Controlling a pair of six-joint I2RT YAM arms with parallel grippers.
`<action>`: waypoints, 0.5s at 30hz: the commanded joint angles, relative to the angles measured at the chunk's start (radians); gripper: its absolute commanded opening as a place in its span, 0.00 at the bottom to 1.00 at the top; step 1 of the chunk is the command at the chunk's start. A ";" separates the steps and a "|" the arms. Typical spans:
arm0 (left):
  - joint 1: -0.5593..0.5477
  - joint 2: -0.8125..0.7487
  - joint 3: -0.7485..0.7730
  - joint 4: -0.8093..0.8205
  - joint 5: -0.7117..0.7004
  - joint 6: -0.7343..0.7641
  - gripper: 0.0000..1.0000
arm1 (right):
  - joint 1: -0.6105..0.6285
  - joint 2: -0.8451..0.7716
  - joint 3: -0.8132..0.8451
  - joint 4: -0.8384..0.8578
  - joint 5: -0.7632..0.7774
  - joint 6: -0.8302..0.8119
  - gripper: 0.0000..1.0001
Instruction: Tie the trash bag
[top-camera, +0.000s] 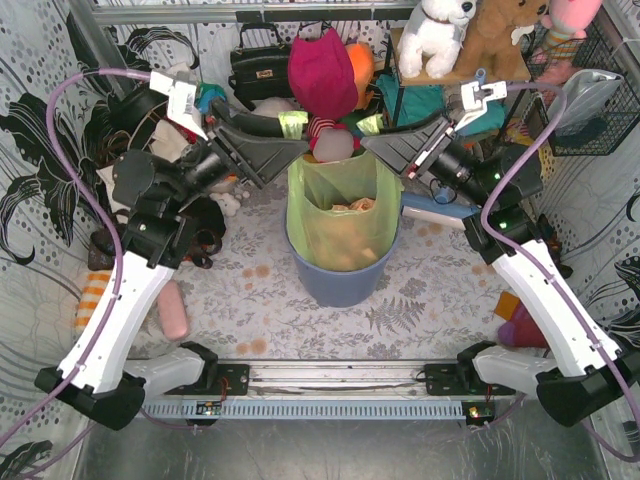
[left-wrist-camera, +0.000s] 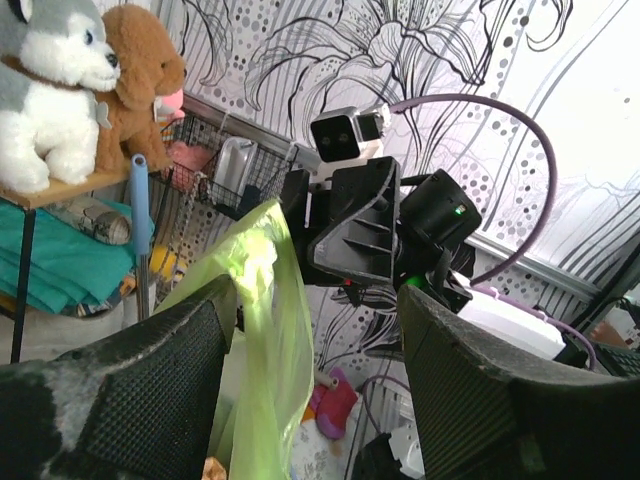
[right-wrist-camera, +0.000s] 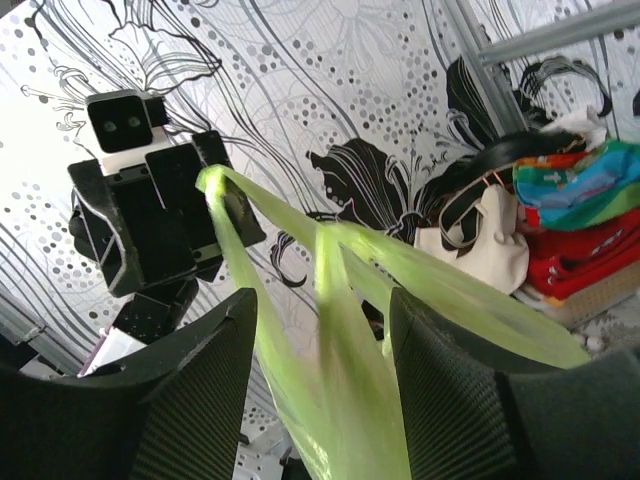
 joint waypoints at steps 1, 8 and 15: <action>0.004 0.046 0.120 0.099 0.017 -0.017 0.74 | 0.000 0.032 0.157 0.015 -0.002 -0.054 0.55; 0.004 0.122 0.335 0.057 0.062 0.007 0.74 | 0.000 0.118 0.418 -0.025 -0.022 -0.088 0.53; 0.004 0.021 0.157 0.091 0.015 0.003 0.74 | 0.000 0.048 0.216 -0.001 0.015 -0.069 0.53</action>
